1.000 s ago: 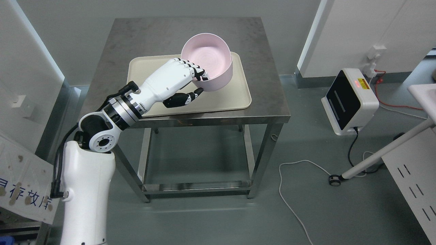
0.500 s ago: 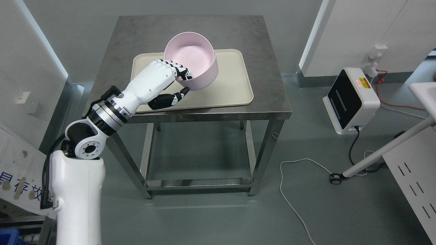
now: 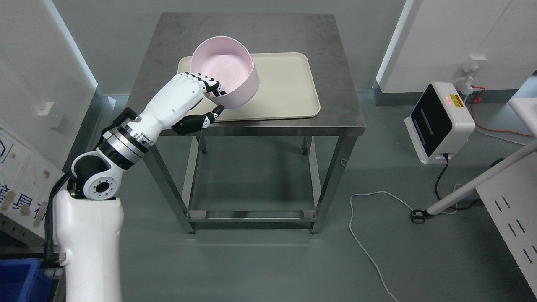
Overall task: Stack pink IKEA bowls on left shelf middle
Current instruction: 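Carry the stacked bowls in the left hand toward the blue bin shelf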
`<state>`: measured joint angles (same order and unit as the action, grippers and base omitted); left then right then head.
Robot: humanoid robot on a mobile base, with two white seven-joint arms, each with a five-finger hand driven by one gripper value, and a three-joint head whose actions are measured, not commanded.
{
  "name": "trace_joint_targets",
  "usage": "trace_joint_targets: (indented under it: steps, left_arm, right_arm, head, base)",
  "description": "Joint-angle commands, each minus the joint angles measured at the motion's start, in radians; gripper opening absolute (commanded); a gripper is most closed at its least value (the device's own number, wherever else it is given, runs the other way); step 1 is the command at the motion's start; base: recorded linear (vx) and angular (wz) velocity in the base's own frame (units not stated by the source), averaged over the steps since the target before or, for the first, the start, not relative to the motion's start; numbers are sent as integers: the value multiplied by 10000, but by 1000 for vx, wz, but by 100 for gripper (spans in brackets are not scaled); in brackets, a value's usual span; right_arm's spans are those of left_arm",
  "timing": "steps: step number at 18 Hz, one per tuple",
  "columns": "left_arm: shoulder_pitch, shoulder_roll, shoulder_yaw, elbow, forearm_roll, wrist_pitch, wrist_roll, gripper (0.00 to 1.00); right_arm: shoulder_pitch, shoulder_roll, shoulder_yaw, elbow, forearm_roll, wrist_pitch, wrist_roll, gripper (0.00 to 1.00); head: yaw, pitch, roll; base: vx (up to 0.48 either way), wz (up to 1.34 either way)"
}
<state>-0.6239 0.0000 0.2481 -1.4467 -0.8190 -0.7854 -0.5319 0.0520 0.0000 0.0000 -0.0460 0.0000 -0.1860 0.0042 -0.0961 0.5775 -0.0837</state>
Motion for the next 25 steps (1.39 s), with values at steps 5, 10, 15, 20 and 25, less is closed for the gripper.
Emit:
trace_joint_targets:
  steps: [5,10,15,20,25]
  left_arm:
    - [57,175,-88,-90,45,0,11,6]
    - [57,175,-119,-90,45,0,-4,6]
    - [57,175,-165,-75,29,0,-4,6]
    - [57,175,-150,-60,29,0,-4,6]
    - [57,175,-165,-29,29,0,-4,6]
  right_arm:
    - [1,-175,-107,0,77,4,-12,100]
    - [1,-175,-92,0,77,4,-12,100]
    - [1,-175,-92,0,77,4,-12,100]
    - [1,-175,-92,0,77,4,-12,100]
    - [1,-175,-107,0,77,4,-12,100]
  head:
    - [0,0,0]
    - [0,0,0]
    - [0,0,0]
    - [0,0,0]
    - [0,0,0]
  base:
    - [-186,42]
    - [-186,-30]
    - [-211,-99]
    - [-251,-36]
    - [-259,13]
